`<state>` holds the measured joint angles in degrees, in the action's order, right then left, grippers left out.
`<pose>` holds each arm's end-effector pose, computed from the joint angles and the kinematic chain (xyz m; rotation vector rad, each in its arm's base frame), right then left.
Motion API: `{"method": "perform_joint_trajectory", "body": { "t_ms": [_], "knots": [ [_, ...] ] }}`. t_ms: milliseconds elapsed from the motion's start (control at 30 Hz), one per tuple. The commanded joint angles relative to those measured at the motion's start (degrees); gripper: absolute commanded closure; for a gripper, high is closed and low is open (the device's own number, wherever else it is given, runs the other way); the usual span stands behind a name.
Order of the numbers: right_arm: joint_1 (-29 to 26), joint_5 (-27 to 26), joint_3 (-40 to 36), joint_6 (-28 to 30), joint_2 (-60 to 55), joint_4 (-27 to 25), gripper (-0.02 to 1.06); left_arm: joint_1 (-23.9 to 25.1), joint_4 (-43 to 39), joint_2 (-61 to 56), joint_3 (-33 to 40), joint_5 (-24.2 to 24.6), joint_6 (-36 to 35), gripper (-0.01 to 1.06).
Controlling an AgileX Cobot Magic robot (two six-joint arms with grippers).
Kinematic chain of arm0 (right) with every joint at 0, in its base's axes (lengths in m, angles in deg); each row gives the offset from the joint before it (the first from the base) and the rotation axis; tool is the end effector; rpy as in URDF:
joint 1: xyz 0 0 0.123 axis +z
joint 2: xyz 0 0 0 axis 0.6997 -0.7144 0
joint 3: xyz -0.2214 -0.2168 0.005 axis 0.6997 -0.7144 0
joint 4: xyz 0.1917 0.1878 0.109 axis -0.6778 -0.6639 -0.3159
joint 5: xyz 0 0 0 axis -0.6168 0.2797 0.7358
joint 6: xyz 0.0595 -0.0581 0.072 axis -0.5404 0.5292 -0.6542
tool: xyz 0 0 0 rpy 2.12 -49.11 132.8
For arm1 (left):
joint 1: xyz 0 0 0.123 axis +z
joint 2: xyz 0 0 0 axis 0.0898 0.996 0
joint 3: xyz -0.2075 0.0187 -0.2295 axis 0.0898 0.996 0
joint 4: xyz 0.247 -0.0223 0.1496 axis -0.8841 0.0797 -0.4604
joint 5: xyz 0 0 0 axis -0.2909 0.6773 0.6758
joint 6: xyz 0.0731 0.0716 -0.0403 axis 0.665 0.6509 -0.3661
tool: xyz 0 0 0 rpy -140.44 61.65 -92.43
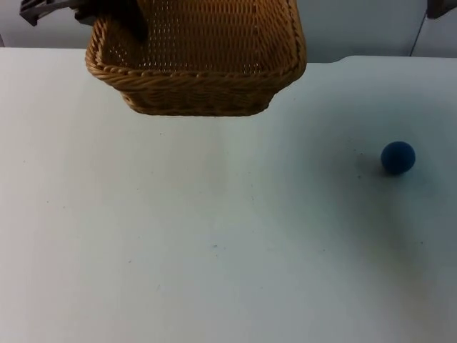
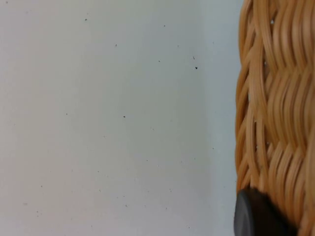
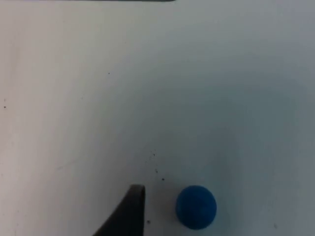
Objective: Pick up the basket with the left hand and place the ball into the basket with the right hand.
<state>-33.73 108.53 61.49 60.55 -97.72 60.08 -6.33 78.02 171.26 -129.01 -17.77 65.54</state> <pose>0.3943 0.0651 0.2761 -0.0540 2.4185 0.0342 0.4852 -0.1400 0.2353 -0.0465 2.6910 -0.6721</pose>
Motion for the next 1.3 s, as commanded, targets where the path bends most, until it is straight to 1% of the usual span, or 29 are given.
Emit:
{"method": "perform_joint_trajectory", "body": {
  "t_ms": [0, 133, 333, 500, 700, 800, 1000, 1267],
  "knots": [
    [0.21, -2.25, 1.15, -2.3, -2.59, 2.29, 0.02, -0.23, 1.01, -1.18, -0.19, -1.58, 0.0, 1.05],
    [0.21, -3.26, 1.52, -2.08, -6.72, 2.7, 0.02, -0.23, 1.0, -1.18, -0.19, -2.79, 0.0, 1.05],
    [2.46, -6.31, 1.52, -1.69, -13.44, 2.96, 0.02, -0.23, 1.0, -1.18, -0.19, -2.99, 0.0, 1.05],
    [3.04, -8.29, 1.65, -2.33, -17.92, 2.49, 0.02, -0.23, 1.0, -1.18, -0.19, -2.99, 0.0, 1.05],
    [3.04, -7.89, 2.28, -2.33, -21.97, 2.49, 0.02, -0.23, 1.0, -1.18, -0.19, -2.99, 0.0, 1.05],
    [3.04, -8.24, 2.42, -2.33, -22.64, 2.49, 0.02, -0.23, 1.0, -1.18, -0.19, -2.99, 0.0, 1.05],
    [3.04, -8.07, 2.83, -2.22, -24.72, 2.65, 0.05, -0.23, 0.88, -1.18, -0.19, -2.98, 0.0, 1.05],
    [3.04, -8.07, 2.83, -2.22, -27.02, 2.65, 0.05, -0.23, 0.9, -1.18, -0.19, -2.72, 0.8, 1.05]
  ]
}}
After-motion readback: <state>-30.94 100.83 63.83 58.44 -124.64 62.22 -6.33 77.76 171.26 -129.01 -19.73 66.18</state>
